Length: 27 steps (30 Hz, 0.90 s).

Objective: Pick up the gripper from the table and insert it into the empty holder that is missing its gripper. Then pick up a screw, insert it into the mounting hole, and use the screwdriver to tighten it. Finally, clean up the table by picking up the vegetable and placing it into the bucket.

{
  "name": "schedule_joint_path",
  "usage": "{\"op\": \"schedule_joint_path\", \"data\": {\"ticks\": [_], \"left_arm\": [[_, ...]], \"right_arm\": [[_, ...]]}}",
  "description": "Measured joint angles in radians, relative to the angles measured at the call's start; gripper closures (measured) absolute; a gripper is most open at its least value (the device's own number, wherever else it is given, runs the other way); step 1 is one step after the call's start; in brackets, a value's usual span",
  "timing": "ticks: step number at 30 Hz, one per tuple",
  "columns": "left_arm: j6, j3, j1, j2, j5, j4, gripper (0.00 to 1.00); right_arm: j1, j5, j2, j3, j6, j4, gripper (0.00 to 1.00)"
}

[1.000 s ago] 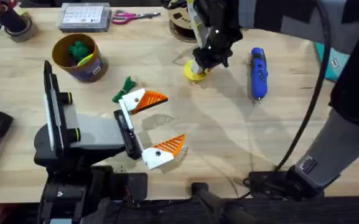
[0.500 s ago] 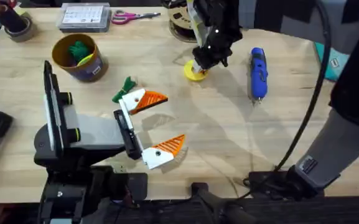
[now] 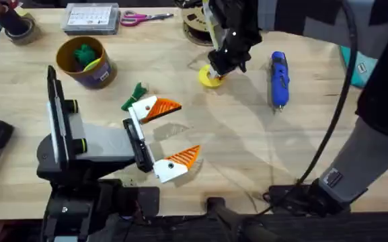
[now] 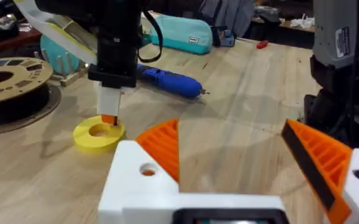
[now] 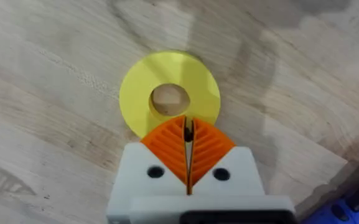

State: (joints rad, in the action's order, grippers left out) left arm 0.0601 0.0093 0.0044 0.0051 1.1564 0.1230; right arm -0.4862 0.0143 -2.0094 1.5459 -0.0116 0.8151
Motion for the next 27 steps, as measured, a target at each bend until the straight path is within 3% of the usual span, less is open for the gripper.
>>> {"op": "schedule_joint_path", "data": {"ticks": [12,27], "left_arm": [[0.0,0.0,0.0,0.0,0.0,0.0,0.015],[0.0,0.0,0.0,0.0,0.0,0.0,0.015]], "right_arm": [[0.0,0.0,0.0,0.017,0.0,0.022,0.995],[0.0,0.0,0.0,0.216,0.0,0.222,0.995]]}}
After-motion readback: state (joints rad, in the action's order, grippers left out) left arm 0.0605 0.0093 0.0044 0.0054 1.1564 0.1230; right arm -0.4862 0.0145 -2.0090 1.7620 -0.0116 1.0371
